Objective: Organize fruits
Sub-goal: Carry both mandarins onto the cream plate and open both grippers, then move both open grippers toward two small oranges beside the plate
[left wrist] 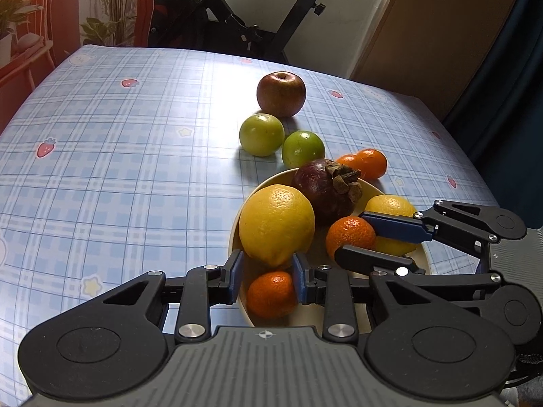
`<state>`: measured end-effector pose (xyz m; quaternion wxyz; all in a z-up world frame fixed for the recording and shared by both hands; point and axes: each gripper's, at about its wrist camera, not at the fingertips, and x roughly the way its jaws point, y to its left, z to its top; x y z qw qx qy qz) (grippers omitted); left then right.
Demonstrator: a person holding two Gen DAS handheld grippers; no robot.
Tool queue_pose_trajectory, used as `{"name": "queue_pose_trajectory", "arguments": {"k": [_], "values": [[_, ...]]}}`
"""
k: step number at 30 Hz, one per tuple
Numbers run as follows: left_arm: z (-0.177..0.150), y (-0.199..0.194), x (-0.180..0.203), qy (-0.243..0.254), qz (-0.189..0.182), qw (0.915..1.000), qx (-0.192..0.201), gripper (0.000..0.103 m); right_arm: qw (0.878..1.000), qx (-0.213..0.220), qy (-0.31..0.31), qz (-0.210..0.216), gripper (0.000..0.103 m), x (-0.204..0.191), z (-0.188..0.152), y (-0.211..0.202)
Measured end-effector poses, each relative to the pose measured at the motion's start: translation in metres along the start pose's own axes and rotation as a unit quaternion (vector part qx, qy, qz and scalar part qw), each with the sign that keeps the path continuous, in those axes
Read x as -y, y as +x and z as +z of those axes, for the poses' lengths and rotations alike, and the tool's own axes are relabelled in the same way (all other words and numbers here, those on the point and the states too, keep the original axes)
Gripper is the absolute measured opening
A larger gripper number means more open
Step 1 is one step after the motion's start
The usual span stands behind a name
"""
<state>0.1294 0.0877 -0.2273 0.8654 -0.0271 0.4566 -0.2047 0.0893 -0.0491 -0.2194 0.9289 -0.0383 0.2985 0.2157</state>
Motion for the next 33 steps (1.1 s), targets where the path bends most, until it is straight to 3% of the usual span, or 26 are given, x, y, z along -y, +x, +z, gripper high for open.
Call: {"name": "queue_pose_trajectory", "arguments": {"k": [13,21,27,33], "values": [[-0.001,-0.010,-0.003,-0.011,-0.001,0.9998,0.018,0.033,1.000,-0.014,-0.011,-0.005,0.037,-0.004,-0.002,0.010],[0.004,-0.024,0.002,-0.012,0.001,0.9992,0.039,0.033,1.000,0.008,0.004,-0.010,0.038,-0.002,0.001,-0.005],[0.018,-0.033,0.010,-0.015,0.005,0.9977,0.066,0.033,0.998,0.038,0.037,-0.022,0.038,0.016,0.007,-0.027],[0.040,-0.028,0.033,0.004,-0.002,0.9964,0.085,0.033,0.995,0.052,0.067,-0.061,0.038,0.055,0.007,-0.046]]}}
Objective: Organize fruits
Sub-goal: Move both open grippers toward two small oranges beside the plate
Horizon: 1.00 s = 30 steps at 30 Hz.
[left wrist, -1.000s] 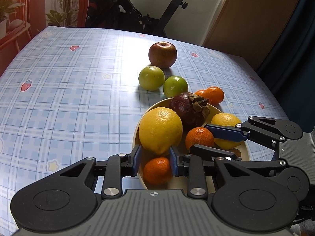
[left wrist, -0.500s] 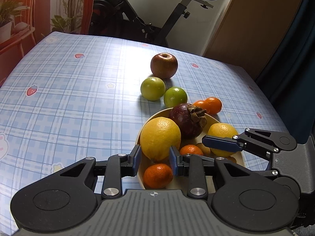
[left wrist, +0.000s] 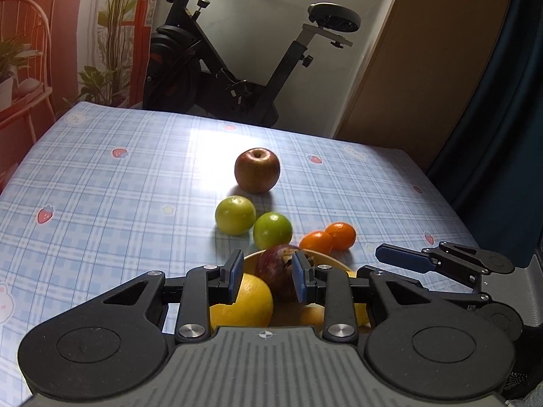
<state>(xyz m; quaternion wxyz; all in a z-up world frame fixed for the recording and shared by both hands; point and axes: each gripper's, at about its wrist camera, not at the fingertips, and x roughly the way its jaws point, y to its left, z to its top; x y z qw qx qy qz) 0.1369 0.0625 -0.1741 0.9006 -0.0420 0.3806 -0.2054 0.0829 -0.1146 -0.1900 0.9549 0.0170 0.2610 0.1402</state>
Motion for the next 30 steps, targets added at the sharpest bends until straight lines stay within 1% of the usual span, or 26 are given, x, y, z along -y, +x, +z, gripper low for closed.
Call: {"name": "queue_pose_trajectory", "arguments": {"k": [6,9,13,20,21,23,28,30], "values": [[0.024,0.021,0.014,-0.002,-0.008,0.9999,0.011,0.033,0.999,-0.002,0.016,-0.036,0.038,0.043,0.003,0.001],[0.030,0.034,0.019,-0.001,-0.008,0.9999,0.014,0.033,0.999,-0.010,0.015,-0.042,0.038,0.058,0.002,0.010],[0.036,0.051,0.023,0.002,-0.007,0.9999,0.008,0.033,0.999,-0.025,0.012,-0.032,0.038,0.071,0.000,0.028],[0.043,0.075,0.023,0.007,-0.002,0.9999,-0.011,0.033,0.999,-0.050,-0.002,-0.012,0.038,0.080,-0.003,0.063],[0.043,0.077,0.023,0.008,-0.002,0.9999,-0.014,0.033,0.999,-0.051,-0.004,-0.007,0.038,0.082,-0.003,0.067],[0.044,0.082,0.022,0.010,-0.002,0.9998,-0.020,0.033,0.999,-0.046,-0.008,0.003,0.043,0.083,-0.002,0.072],[0.045,0.092,0.021,0.010,-0.003,0.9994,-0.034,0.033,0.998,-0.052,-0.019,0.027,0.044,0.078,0.001,0.082],[0.045,0.094,0.021,0.010,-0.004,0.9992,-0.037,0.033,0.998,-0.053,-0.021,0.027,0.044,0.076,0.002,0.086]]}}
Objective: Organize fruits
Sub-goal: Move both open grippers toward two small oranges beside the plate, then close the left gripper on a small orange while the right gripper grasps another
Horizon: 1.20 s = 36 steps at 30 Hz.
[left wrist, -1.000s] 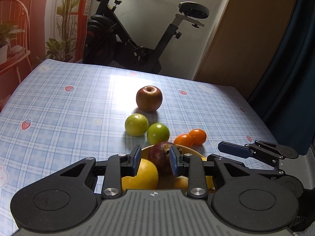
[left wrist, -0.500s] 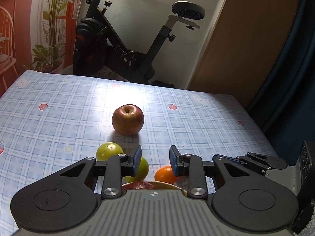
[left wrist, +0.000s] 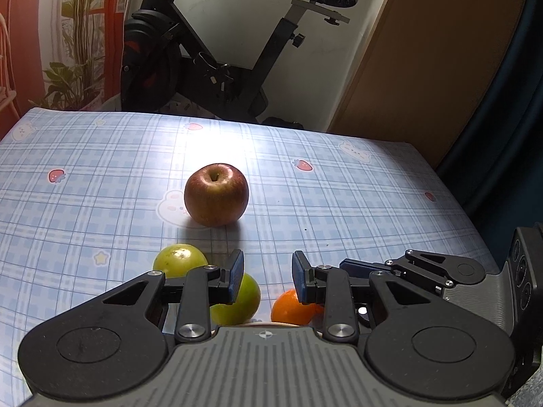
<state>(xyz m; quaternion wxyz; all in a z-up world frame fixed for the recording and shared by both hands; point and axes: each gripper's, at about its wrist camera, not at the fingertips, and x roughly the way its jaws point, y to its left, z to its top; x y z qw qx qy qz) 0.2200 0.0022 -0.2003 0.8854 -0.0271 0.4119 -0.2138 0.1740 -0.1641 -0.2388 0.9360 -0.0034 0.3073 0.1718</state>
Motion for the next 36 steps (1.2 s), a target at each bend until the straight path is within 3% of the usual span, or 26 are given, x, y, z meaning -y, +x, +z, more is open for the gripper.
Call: {"name": "queue_pose_trajectory", "arguments": {"k": [15,19,36], "values": [[0.002,0.008,0.005,0.006,-0.014,0.9997,-0.017,0.033,0.999,-0.009,0.032,0.020,0.044,0.007,-0.005,-0.003],[0.002,0.011,0.006,0.011,-0.018,0.9995,-0.023,0.033,0.999,-0.012,0.034,0.031,0.037,0.006,-0.005,-0.003],[0.001,0.041,0.020,0.025,-0.028,0.9951,-0.091,0.033,0.995,0.016,0.087,-0.037,0.036,0.029,-0.033,-0.052]]}}
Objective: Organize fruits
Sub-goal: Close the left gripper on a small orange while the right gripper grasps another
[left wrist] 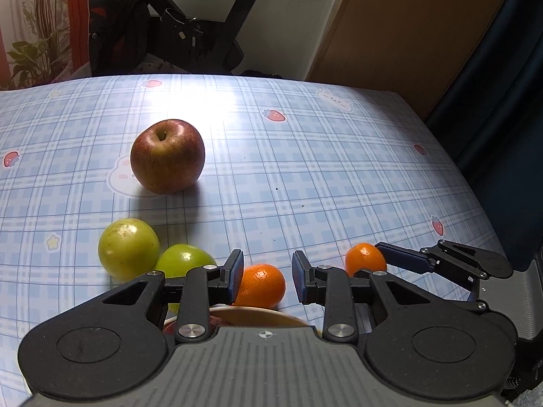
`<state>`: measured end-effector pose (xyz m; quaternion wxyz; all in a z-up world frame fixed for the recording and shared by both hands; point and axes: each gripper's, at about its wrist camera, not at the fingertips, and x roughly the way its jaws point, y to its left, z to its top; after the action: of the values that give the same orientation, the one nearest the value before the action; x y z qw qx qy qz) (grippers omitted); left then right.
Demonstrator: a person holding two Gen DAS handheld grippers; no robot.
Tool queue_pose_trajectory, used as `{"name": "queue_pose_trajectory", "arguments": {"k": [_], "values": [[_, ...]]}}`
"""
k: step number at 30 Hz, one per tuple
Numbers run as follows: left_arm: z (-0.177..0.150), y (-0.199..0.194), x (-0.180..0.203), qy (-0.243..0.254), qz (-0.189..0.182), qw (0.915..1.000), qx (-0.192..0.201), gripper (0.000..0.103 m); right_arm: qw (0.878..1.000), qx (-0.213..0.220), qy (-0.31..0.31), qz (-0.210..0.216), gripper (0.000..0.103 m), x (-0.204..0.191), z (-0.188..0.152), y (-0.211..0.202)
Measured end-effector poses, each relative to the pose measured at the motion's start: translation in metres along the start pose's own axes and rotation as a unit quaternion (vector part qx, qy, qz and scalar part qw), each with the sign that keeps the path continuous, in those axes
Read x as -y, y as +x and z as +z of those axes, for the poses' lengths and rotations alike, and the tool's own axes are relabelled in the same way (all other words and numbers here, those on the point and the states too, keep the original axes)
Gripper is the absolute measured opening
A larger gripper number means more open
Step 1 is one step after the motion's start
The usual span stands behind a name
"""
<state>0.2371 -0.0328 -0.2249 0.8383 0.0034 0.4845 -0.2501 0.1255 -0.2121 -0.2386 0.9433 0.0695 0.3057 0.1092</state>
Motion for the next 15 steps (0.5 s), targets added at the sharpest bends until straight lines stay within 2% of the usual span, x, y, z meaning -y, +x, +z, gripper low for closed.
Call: {"name": "queue_pose_trajectory", "arguments": {"k": [5,7,12,15], "values": [[0.000,0.003,0.001,0.000,0.009,0.9999,-0.011,0.035,1.000,0.006,0.007,-0.003,0.036,0.001,-0.005,-0.008],[-0.001,0.006,0.001,0.000,0.013,0.9998,-0.016,0.042,1.000,0.008,0.009,-0.004,0.036,0.001,-0.005,-0.008],[-0.003,0.013,0.004,0.007,0.028,0.9992,-0.030,0.044,1.000,0.013,0.016,-0.005,0.036,0.002,-0.006,-0.011],[-0.003,0.018,0.004,0.001,0.023,0.9990,-0.038,0.044,1.000,0.014,0.023,-0.006,0.036,0.006,-0.008,-0.012]]}}
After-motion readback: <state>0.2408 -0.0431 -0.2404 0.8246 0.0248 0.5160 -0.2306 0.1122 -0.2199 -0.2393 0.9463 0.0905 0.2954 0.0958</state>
